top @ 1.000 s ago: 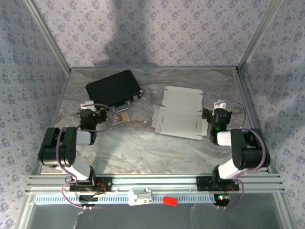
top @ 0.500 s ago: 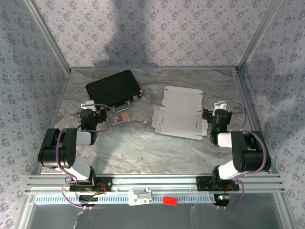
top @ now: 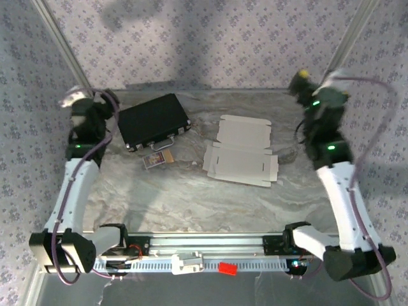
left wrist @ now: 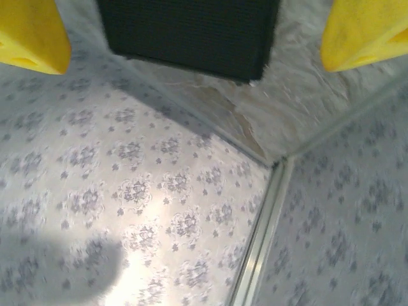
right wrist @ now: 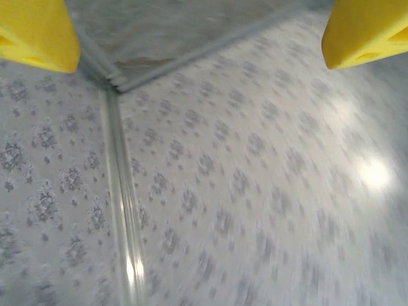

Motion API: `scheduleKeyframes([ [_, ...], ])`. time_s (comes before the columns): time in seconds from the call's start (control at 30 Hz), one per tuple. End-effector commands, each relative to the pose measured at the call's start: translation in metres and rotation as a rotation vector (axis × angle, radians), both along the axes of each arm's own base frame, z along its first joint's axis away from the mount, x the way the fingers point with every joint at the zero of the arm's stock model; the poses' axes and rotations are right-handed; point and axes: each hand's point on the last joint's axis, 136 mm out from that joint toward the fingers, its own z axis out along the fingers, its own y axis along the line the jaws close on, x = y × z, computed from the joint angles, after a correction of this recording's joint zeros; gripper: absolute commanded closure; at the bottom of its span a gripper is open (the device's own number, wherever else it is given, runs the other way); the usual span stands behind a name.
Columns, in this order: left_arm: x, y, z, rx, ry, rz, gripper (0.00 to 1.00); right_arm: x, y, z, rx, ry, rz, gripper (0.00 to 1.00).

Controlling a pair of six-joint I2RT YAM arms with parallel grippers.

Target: Fold the paper box

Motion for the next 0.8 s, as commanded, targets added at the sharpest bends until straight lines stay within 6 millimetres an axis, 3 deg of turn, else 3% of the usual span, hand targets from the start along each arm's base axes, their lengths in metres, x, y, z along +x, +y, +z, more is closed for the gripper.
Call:
scheduleKeyframes([
  [0.0,-0.02,-0.078,-0.086,-0.315,0.379,-0.211,0.07,-0.014,0.019,-0.106,0.398,0.398,0.162,0.01],
  [0.07,-0.029,-0.131,-0.098,-0.315,0.483,-0.361,0.15,-0.024,0.031,-0.126,0.415,0.522,0.143,0.03],
  [0.17,-0.061,-0.222,-0.134,-0.258,0.643,-0.616,0.3,-0.039,0.063,-0.175,0.474,0.732,0.254,0.23],
  [0.23,-0.08,-0.263,-0.162,-0.179,0.741,-0.736,0.32,-0.05,0.084,-0.211,0.534,0.813,0.348,0.25],
  [0.33,-0.088,-0.313,-0.195,-0.176,0.833,-0.9,0.41,-0.065,0.091,-0.245,0.577,0.892,0.385,0.26],
  [0.37,-0.088,-0.322,-0.206,-0.176,0.87,-0.927,0.44,-0.066,0.092,-0.247,0.577,0.896,0.396,0.27],
  [0.4,-0.087,-0.331,-0.214,-0.162,0.892,-0.963,0.45,-0.071,0.093,-0.263,0.587,0.936,0.399,0.26],
  [0.53,-0.075,-0.352,-0.249,-0.133,0.967,-1.026,0.45,-0.067,0.094,-0.276,0.599,0.965,0.438,0.27],
  [0.77,-0.054,-0.353,-0.286,-0.154,1.041,-1.022,0.47,-0.068,0.105,-0.289,0.629,0.981,0.507,0.29],
])
